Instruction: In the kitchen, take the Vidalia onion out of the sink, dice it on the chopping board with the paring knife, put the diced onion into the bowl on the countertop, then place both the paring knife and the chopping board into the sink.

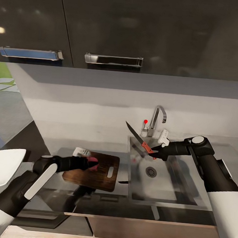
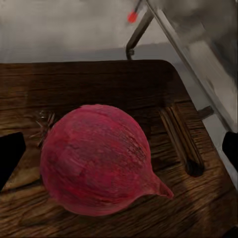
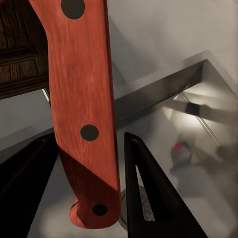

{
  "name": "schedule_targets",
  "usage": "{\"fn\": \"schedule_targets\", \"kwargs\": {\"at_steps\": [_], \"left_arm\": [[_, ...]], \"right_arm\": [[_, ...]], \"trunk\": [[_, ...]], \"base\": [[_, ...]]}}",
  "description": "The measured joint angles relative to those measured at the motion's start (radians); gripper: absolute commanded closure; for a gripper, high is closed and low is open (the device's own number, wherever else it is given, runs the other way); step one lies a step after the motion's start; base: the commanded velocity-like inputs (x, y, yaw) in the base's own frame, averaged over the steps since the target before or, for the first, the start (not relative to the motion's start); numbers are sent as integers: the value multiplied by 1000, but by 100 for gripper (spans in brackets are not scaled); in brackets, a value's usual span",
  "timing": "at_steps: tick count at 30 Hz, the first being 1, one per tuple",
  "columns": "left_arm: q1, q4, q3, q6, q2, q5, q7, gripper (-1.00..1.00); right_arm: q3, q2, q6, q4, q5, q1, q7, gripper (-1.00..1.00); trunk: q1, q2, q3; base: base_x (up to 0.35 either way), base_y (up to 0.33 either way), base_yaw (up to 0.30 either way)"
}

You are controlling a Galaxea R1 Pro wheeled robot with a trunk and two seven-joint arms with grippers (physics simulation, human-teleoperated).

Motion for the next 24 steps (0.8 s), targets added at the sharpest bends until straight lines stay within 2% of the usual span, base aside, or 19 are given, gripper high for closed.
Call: {"fn": "schedule_targets", "kwargs": {"at_steps": [12,17,21,24], "left_arm": [[0,-104,41,68,12,1,3,-100],[0,-162,82,104,13,2,4,-100],[0,-185,112,124,24,2,4,-100],[0,-212,177,130,50,4,0,-100]], "right_arm": [[0,0,0,0,0,0,0,100],[0,0,0,0,0,0,0,100],[0,0,-1,0,0,0,0,100],[0,0,-1,0,0,0,-1,100]], "trunk": [[0,0,0],[0,0,0],[0,0,0],[0,0,0]], "base": [[0,0,0],[0,0,0],[0,0,0],[0,0,0]]}}
